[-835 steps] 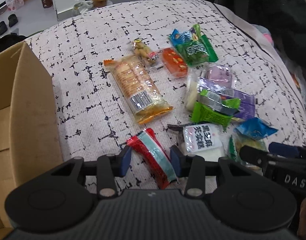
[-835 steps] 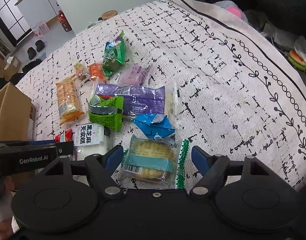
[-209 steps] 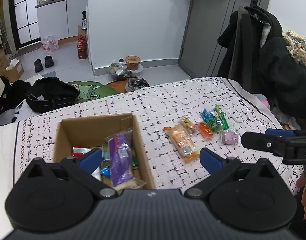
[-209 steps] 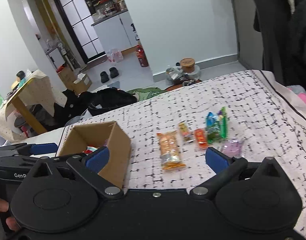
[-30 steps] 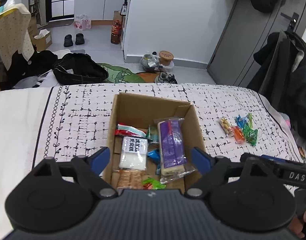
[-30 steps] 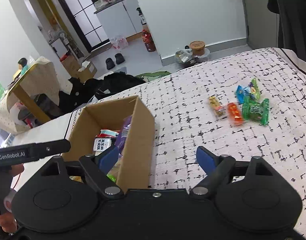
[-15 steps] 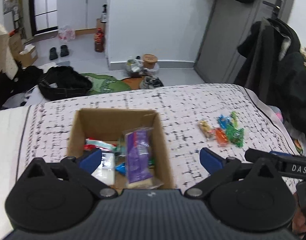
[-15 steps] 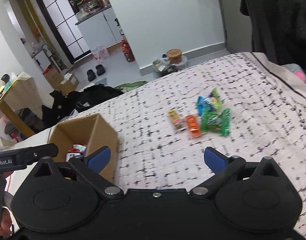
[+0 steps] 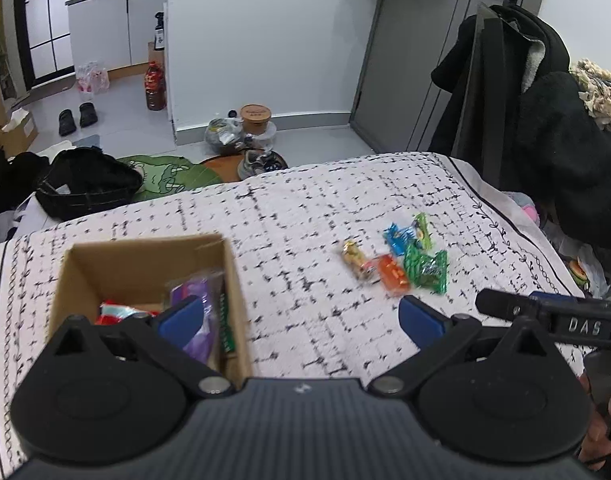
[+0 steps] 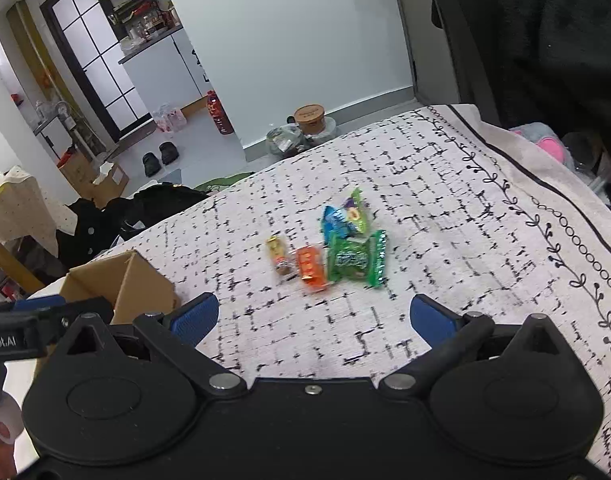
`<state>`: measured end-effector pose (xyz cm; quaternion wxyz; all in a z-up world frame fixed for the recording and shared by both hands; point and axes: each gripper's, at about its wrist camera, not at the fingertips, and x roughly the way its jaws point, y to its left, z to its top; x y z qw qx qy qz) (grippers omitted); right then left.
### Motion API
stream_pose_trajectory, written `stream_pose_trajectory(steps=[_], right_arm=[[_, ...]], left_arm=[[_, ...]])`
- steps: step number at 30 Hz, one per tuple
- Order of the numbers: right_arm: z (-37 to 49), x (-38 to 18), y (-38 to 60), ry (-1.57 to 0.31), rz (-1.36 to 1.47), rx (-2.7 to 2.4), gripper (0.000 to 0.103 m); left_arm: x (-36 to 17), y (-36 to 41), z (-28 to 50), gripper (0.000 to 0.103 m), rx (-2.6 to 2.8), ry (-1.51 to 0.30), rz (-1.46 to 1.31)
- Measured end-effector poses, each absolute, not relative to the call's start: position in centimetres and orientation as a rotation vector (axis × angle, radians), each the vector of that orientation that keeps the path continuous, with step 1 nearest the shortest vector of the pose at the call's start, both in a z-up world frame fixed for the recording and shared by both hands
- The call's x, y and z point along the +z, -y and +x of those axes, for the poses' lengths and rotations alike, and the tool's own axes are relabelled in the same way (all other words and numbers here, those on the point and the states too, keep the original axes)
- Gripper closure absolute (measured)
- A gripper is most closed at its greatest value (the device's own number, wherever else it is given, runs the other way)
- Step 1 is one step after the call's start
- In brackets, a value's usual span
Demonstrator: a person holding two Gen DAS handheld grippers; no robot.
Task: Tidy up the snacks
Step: 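Move both grippers back from the box toward the last snacks, then grasp the red packet with the left gripper while the right grasps the green candy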
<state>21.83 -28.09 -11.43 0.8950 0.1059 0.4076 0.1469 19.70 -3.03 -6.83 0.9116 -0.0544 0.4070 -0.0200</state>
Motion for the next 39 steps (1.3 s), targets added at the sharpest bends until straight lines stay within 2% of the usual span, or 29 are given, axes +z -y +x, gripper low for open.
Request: stream_pose_trajectory(steps=[8, 10, 24, 29, 33, 35, 39], right_arm=[[23.3, -12.0, 29.3, -0.850, 0.213, 0.274, 0.002], [23.8, -12.2, 29.5, -0.856, 0.216, 0.269, 0.006], [26.9, -13.7, 30.2, -0.888, 0.245, 0.259, 0.018], [28.4, -14.8, 30.7, -0.913, 0.272, 0.250, 0.027], [29.2, -15.6, 31.0, -0.929, 0.283, 0.250, 0.032], [29.6, -15.9, 31.0, -0.938, 0.288, 0.256, 0.034], [30.2, -16.4, 31.0, -0.952, 0.294, 0.271, 0.040]], left_arm=[[-7.3, 5.0, 22.4, 0.000, -0.051, -0.836, -0.114], [-7.7, 5.4, 23.2, 0.001, -0.050, -0.849, -0.118], [-10.3, 8.2, 26.9, 0.004, -0.067, -0.915, -0.146], [-11.9, 9.1, 28.4, 0.018, -0.069, -0.957, -0.182], [-12.9, 9.5, 29.4, 0.025, -0.076, -0.976, -0.202], [-13.3, 9.6, 30.0, 0.035, -0.076, -0.989, -0.211], [-14.4, 9.9, 31.0, 0.046, -0.072, -1.013, -0.233]])
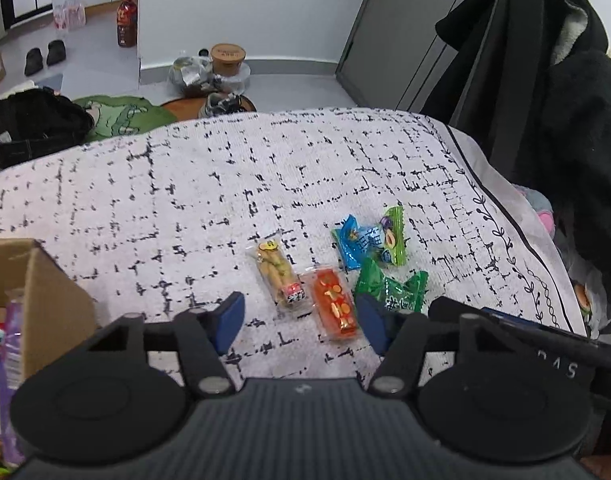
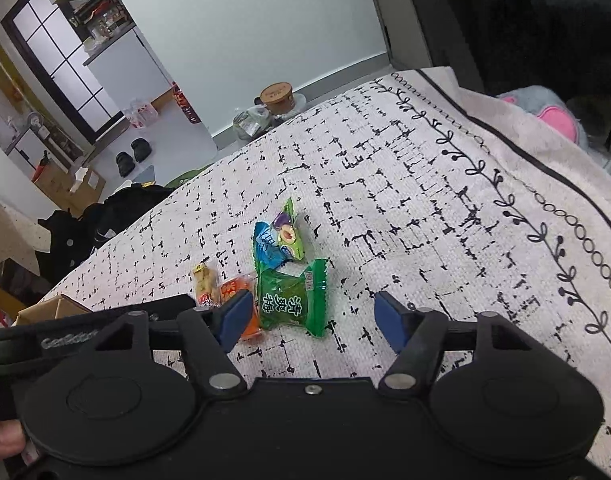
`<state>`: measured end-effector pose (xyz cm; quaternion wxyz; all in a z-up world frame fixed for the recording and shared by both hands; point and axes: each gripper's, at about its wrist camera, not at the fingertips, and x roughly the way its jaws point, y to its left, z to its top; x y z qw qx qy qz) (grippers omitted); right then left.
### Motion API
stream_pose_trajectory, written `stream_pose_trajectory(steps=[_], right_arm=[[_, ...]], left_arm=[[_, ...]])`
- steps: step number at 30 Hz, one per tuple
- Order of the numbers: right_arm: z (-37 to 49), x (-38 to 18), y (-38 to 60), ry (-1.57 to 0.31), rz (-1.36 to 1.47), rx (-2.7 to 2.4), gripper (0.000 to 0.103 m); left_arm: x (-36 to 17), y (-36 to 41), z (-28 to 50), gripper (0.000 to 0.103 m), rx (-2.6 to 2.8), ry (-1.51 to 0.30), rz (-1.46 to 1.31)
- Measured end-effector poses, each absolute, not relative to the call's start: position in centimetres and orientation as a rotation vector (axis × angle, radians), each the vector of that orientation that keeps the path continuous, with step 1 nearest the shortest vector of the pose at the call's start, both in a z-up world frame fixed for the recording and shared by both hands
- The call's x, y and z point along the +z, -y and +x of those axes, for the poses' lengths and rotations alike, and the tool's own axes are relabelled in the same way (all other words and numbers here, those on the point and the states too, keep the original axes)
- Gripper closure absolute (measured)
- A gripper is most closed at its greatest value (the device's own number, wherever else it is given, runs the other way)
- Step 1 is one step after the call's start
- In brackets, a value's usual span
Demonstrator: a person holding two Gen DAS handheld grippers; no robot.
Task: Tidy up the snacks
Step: 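Grasp the red packet with the left gripper while the right grasps the green candy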
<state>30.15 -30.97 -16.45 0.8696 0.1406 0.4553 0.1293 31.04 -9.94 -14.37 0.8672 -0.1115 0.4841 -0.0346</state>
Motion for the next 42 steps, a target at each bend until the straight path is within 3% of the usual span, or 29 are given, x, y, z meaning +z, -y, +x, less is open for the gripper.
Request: stream_pose_trajectory(steps=[5, 13, 17, 31, 32, 33, 34, 42], right_arm=[[31.1, -17.0, 31.3, -0.971, 0.314, 0.266, 0.042], [31.8, -17.3, 31.7, -0.978, 0.337, 0.259, 0.042], [31.8, -17.4, 31.3, -0.981, 0.343, 0.279, 0.042], [33.1, -19.2, 28.5, -1.011, 0.292, 0.302, 0.043], [33.0, -19.3, 28.2, -1.007, 0.275, 0.292, 0.045], [32.9, -19.4, 27.9, -1.006, 0.264, 0.284, 0.059], [32.8, -19.5, 27.8, -1.006, 0.267, 0.284, 0.064], [30.0, -18.3, 27.6, -0.980, 0.295, 0.253, 0.068]], left_arm=[[-16.1, 11.1, 32.0, 0.059, -0.101, -1.063, -0.260], [-18.4, 11.9, 33.8, 0.064, -0.079, -1.097, -0.263], [-18.5, 11.3, 33.9, 0.085, -0.064, -1.100, -0.253], [-16.0, 8.6, 31.9, 0.086, -0.015, -1.036, -0.238], [-15.8, 8.4, 31.8, 0.086, -0.023, -1.034, -0.252], [-15.6, 8.3, 31.6, 0.086, -0.025, -1.031, -0.256], [-15.5, 8.2, 31.5, 0.086, -0.024, -1.030, -0.253], [-14.9, 7.3, 29.4, 0.086, -0.015, -1.025, -0.264]])
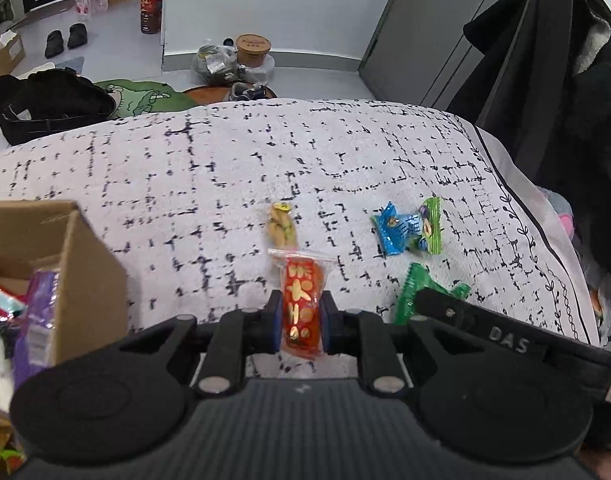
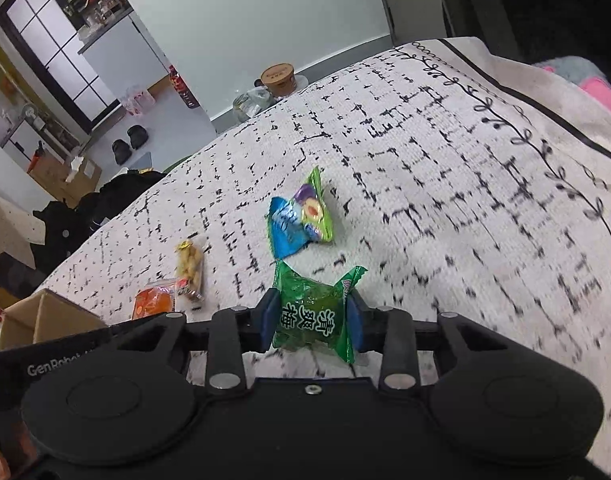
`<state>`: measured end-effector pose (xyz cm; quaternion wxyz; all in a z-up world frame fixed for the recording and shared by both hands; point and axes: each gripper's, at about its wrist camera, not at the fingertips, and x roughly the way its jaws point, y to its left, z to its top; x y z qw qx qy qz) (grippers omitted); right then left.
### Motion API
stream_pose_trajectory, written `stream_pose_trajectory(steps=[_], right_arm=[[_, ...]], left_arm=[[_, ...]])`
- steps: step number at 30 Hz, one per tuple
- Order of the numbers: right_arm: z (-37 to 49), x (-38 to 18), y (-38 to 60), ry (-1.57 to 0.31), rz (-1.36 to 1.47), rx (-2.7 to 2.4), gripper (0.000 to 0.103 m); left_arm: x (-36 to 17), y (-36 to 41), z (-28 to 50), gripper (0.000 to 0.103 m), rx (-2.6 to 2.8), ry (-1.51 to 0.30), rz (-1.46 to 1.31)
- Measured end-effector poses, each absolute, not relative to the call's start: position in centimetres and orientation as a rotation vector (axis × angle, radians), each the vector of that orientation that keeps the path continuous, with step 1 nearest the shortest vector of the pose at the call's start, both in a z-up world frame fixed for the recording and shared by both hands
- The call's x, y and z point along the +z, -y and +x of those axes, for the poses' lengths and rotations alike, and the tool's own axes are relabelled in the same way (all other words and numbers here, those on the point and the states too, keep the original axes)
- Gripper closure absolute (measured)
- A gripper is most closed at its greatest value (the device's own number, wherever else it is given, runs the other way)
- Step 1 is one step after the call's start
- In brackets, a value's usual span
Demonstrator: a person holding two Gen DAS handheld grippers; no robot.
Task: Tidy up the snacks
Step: 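Grasp the red packet with the left gripper while the right grasps the green candy, then carry both snacks over the cardboard box and release them inside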
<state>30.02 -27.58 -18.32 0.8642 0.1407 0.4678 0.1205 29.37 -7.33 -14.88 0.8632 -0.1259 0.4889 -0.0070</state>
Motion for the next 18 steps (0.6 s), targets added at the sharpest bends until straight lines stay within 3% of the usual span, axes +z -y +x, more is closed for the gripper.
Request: stream_pose_trajectory(steps=[18], right_arm=[[26.5, -13.4, 26.7, -0.858, 0.278, 0.246, 0.068]], left_arm=[[-9.1, 5.8, 26.3, 0.086, -0.080, -0.890, -0.223]])
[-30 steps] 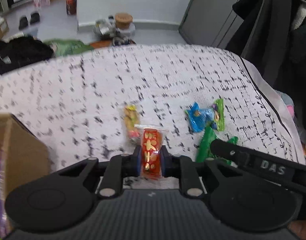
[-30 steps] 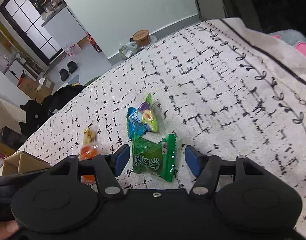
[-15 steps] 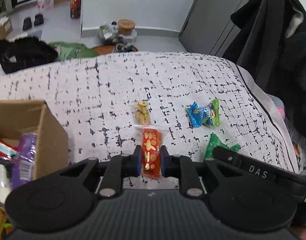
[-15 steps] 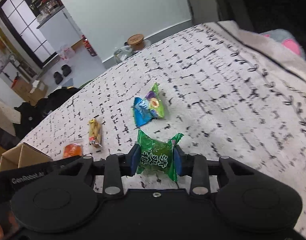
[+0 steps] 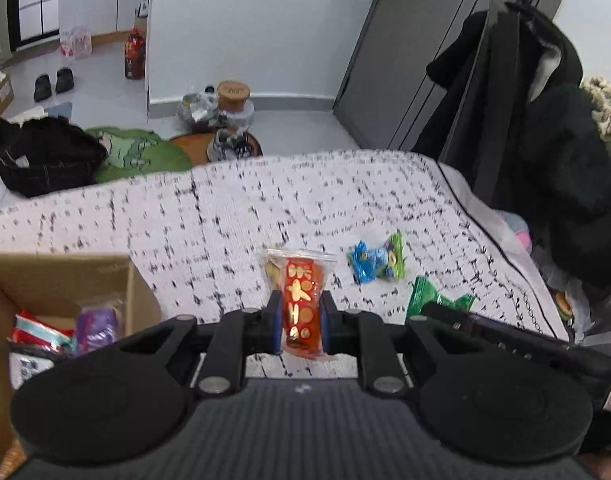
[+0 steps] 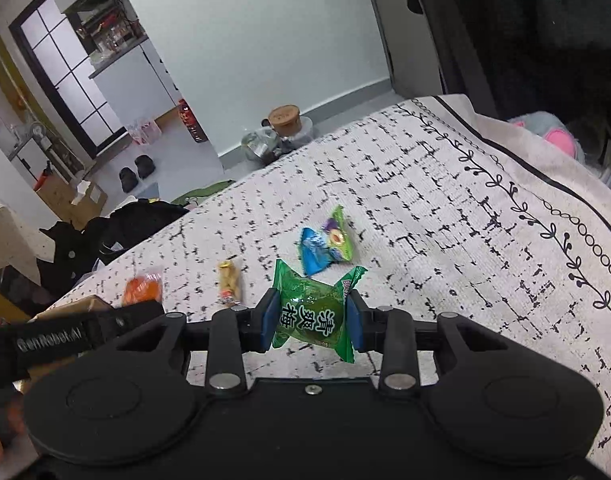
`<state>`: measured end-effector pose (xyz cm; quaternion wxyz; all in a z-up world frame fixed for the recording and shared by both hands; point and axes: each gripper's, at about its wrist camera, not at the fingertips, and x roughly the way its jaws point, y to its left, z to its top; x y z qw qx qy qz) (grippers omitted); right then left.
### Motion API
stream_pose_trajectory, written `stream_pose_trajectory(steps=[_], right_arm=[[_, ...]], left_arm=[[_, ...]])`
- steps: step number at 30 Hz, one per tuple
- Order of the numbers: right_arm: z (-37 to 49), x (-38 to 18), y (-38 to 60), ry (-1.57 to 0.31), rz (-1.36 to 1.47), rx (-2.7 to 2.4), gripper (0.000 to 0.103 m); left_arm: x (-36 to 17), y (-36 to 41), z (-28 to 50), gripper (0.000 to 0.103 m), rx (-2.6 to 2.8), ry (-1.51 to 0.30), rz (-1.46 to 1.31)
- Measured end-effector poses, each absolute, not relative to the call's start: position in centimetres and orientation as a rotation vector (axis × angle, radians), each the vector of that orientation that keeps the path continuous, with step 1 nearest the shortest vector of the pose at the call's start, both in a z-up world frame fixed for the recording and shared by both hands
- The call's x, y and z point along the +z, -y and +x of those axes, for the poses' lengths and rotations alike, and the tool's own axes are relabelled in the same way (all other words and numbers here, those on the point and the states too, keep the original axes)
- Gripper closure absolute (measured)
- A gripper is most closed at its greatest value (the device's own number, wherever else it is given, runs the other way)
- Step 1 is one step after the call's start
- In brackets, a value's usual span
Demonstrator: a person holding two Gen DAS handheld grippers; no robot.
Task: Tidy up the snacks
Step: 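Carry both snacks over the cardboard box and release them inside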
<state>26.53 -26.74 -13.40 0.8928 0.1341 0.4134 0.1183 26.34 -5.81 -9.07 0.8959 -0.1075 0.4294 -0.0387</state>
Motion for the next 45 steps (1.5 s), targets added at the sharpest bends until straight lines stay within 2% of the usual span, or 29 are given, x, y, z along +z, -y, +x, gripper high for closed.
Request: stream_pose_trajectory(steps=[24, 45], right_arm=[[22.1, -7.8, 20.3, -0.748, 0.267, 0.401, 0.068], [18.9, -7.4, 14.3, -0.761, 0.232, 0.526, 0.068]], left_arm=[[-3.8, -1.6, 19.7, 0.086, -0.041, -0.774, -0.276], [-6.1, -8.4, 14.9, 0.086, 0.094, -0.811, -0.343]])
